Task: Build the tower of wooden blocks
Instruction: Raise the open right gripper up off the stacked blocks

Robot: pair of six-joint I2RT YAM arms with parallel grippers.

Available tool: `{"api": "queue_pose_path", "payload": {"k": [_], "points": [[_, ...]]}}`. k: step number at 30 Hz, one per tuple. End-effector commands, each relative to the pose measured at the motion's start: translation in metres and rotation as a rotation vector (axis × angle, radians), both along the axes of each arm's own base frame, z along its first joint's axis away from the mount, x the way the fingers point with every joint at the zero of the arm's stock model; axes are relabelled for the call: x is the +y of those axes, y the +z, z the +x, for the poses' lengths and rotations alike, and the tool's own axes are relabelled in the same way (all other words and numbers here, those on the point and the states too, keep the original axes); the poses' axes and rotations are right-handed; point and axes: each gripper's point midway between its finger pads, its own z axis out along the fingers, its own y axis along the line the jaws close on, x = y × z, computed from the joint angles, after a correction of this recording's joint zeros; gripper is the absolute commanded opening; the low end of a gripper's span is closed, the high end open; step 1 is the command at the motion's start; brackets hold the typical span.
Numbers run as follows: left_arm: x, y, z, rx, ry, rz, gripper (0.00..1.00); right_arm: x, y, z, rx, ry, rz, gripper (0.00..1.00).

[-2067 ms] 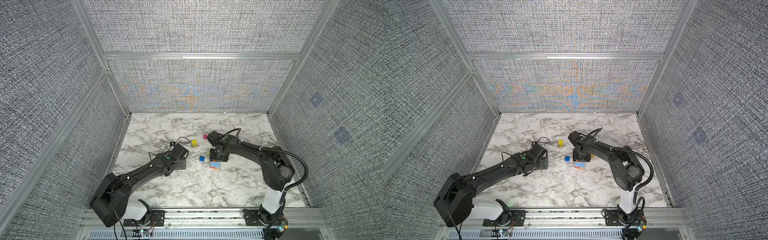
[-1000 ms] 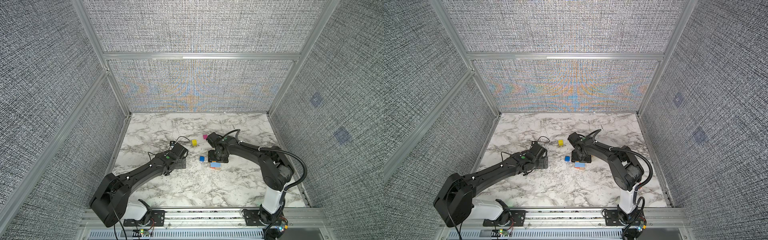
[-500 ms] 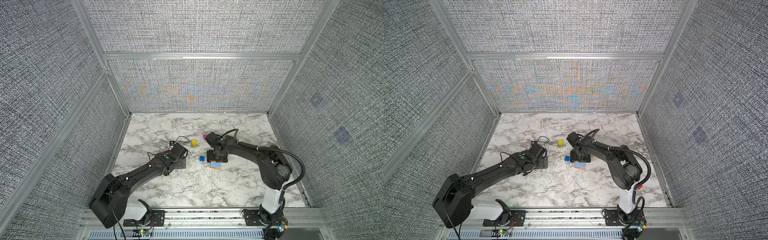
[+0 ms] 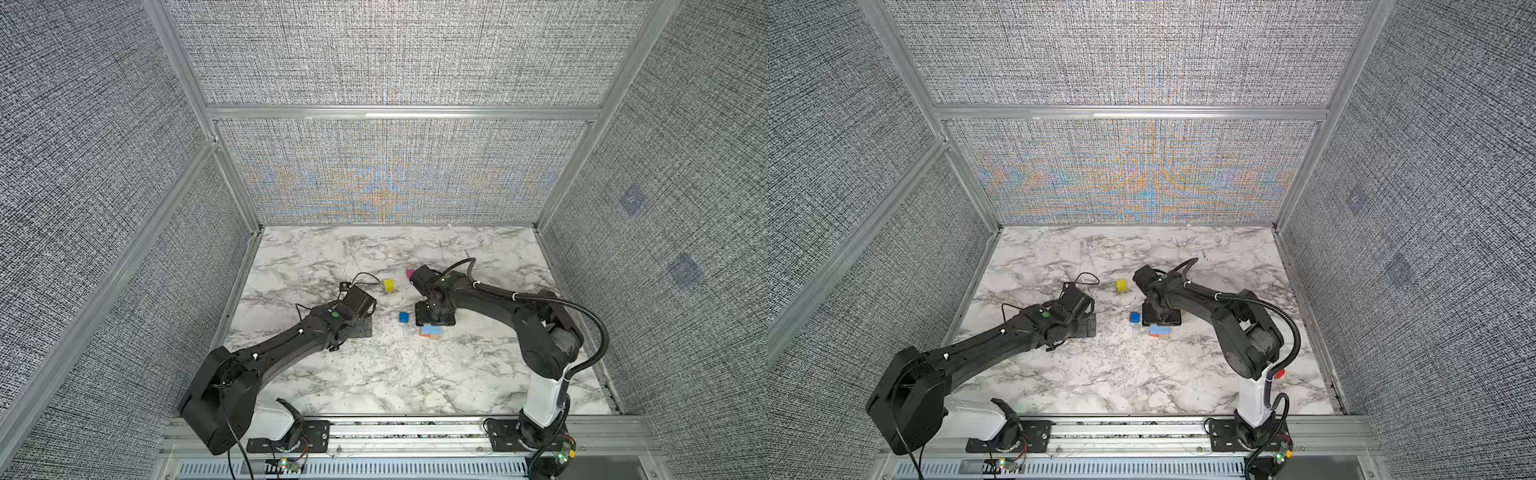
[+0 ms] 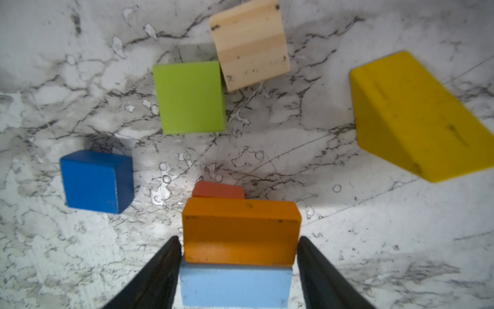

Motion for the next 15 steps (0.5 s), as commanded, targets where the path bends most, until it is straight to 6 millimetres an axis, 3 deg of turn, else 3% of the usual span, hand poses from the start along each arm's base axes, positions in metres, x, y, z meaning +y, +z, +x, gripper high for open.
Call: {"api": "queue_pose_path", "payload": {"k": [1,9,15], "points": [[0.001,0.001,0.001,0.002,0.007,0.001,0.99,-0.004,0.002,-0.001,0.000,0.005,-0.019,0.68],[0.000,0.005,0.002,-0.005,0.004,0.003,0.99,-0.003,0.006,-0.001,-0.003,0.014,-0.018,0.72],[-0.003,0.014,0.005,-0.013,-0.012,0.002,0.99,-0.005,0.022,0.000,-0.038,0.021,-0.005,0.79]]}}
